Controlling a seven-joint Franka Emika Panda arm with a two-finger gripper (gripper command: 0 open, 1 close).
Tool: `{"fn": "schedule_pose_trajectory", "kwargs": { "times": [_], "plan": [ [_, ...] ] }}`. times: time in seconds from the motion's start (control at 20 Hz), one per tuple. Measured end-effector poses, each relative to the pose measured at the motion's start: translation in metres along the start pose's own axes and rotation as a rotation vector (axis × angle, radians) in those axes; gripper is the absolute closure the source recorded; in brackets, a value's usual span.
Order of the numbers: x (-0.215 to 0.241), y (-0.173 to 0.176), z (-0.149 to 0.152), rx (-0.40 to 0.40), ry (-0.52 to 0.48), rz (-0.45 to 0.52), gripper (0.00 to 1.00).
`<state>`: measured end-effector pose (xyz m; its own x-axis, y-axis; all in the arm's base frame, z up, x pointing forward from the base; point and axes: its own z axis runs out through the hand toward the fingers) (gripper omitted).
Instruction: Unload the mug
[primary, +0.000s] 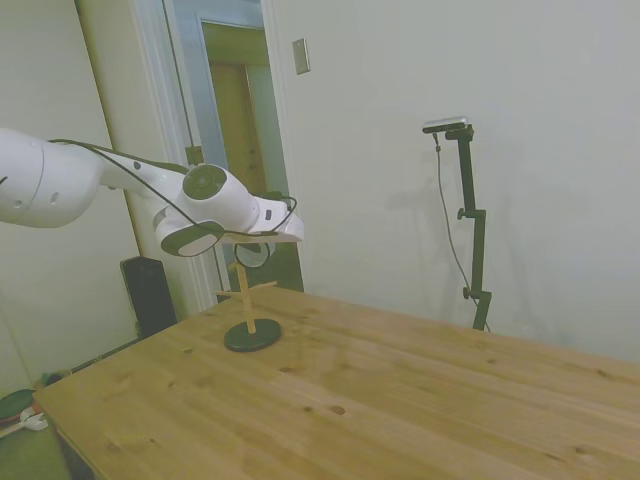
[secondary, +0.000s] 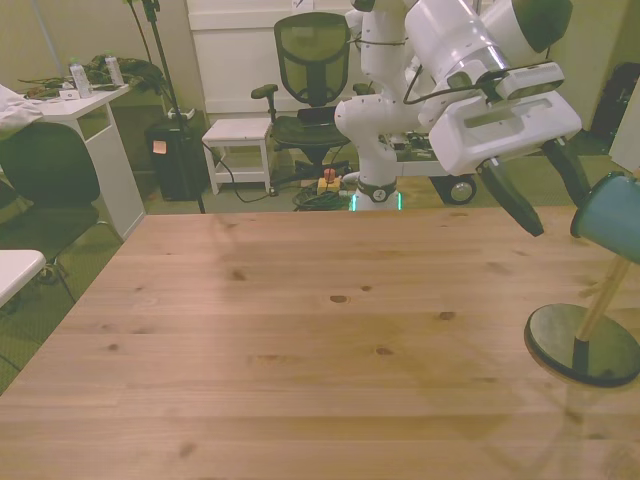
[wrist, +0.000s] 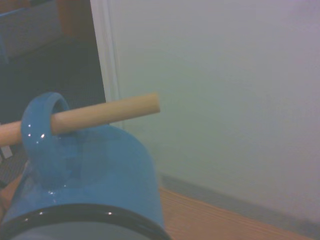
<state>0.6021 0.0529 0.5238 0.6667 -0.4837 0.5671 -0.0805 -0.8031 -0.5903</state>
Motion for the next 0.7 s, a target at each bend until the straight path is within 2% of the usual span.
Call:
{"fn": "schedule_pose_trajectory", "kwargs": {
  "times": [0.25, 0.7],
  "plan": [
    [0.003, -0.008, 0.008, 0.038, -0.021, -0.033, 0.00],
    [0.008, -0.013, 0.019, 0.059, -0.047, -0.053, 0.00]
  ]
}}
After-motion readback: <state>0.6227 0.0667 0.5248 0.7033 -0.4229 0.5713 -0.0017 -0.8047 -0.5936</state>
